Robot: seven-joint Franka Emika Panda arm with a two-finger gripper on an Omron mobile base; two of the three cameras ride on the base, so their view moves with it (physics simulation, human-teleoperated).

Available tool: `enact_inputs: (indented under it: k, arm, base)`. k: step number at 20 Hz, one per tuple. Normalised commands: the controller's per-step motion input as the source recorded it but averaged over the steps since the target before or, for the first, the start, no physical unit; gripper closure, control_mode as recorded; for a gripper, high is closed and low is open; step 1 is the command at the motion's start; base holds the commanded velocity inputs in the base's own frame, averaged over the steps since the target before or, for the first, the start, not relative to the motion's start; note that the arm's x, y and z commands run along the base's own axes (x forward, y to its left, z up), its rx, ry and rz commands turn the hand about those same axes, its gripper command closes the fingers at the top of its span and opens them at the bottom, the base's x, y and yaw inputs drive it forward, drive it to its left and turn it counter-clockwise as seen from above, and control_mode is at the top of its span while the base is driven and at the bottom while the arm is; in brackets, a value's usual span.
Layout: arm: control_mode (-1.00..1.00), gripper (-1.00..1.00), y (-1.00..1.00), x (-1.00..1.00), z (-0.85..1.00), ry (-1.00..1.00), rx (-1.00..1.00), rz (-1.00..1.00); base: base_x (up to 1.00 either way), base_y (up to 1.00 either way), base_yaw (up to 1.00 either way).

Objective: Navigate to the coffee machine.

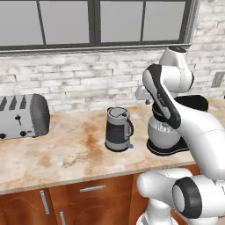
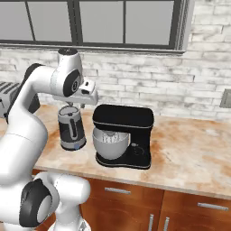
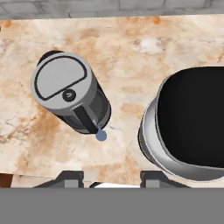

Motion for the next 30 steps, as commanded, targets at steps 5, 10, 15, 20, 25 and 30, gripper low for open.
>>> enact_inputs:
  k: [5,10,15,20,25,30]
  arm:
    - [1.0,-1.0,0.0,0.0,0.0,0.0,0.0,0.0]
    - [1.0,-1.0,0.0,0.0,0.0,0.0,0.0,0.0]
    - [1.0,-1.0,0.0,0.0,0.0,0.0,0.0,0.0]
    - [1.0,-1.0,0.0,0.0,0.0,0.0,0.0,0.0]
    - [1.0,-1.0,0.0,0.0,0.0,0.0,0.0,0.0]
    - [1.0,-1.0,0.0,0.0,0.0,0.0,0.0,0.0]
  base:
    - [0.0,0.0,0.0]
    - [-0.26,0.02,0.0]
    - [-0.69,0.15,0.38]
    - [-0.39,0.0,0.68]
    - [-0.32,0.0,0.74]
    - [-0.37,0.0,0.7]
